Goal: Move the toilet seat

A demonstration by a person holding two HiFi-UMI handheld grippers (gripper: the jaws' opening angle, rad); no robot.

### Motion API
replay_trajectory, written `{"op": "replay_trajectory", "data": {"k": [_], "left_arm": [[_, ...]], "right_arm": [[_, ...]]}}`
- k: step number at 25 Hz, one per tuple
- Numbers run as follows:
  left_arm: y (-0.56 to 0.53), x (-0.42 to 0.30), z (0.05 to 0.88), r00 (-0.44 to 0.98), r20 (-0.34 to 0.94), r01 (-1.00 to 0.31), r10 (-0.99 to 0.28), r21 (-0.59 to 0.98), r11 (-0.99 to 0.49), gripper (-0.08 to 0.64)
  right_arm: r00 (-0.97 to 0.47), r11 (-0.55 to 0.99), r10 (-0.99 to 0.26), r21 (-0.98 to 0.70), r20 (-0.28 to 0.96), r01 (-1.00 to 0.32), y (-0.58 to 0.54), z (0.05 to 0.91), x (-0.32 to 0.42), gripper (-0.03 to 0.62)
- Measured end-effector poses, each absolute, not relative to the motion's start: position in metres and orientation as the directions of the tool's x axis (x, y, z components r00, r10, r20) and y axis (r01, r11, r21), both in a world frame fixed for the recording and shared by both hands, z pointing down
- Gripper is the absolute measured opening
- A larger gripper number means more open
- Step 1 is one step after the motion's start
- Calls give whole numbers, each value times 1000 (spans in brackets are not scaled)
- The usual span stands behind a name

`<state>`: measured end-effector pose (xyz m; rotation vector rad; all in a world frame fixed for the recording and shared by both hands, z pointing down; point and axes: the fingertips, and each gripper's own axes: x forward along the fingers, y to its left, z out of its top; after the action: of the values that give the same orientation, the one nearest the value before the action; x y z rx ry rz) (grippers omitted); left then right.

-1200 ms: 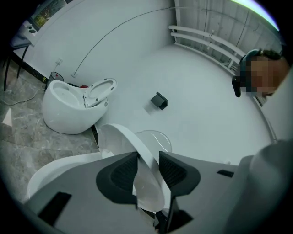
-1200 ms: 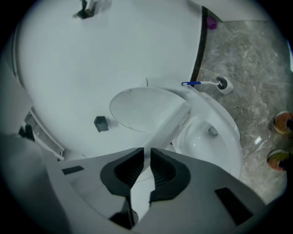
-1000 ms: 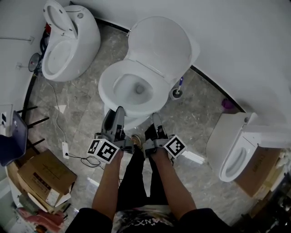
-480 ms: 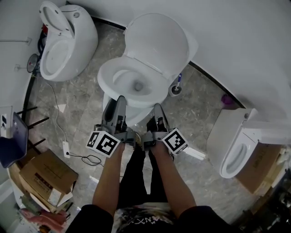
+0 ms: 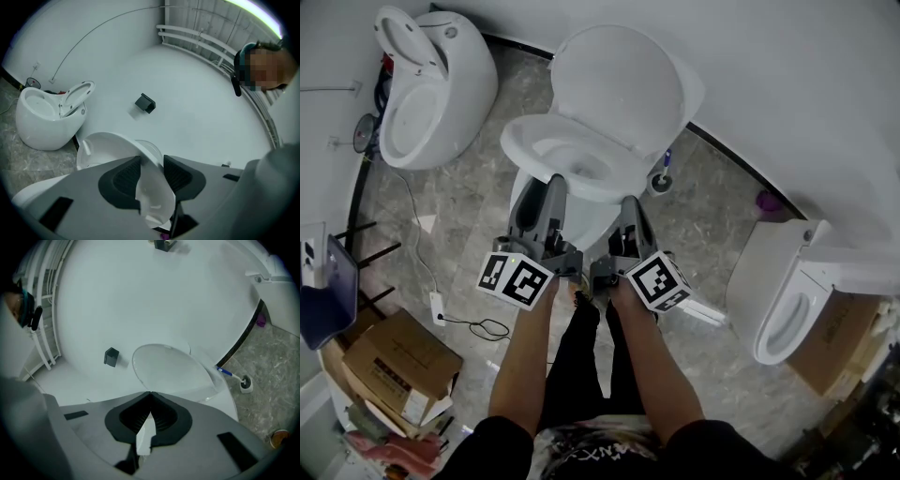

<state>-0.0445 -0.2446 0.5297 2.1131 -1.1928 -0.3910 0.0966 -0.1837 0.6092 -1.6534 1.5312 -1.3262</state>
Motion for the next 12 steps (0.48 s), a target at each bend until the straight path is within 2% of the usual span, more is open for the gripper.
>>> {"op": "replay_trajectory", "data": {"k": [5,12], "left_arm": [[-258,-33,522,549,46,-663,-835,632,-401,173],[-275,-18,517,575,41,-676,-817,587,-446,173]], "right_arm": [[-92,-220,-946,-827,310,-517,-197,602,102,2],[-50,-229,-953,-816,300,-530,-213,599,113,-2]]}}
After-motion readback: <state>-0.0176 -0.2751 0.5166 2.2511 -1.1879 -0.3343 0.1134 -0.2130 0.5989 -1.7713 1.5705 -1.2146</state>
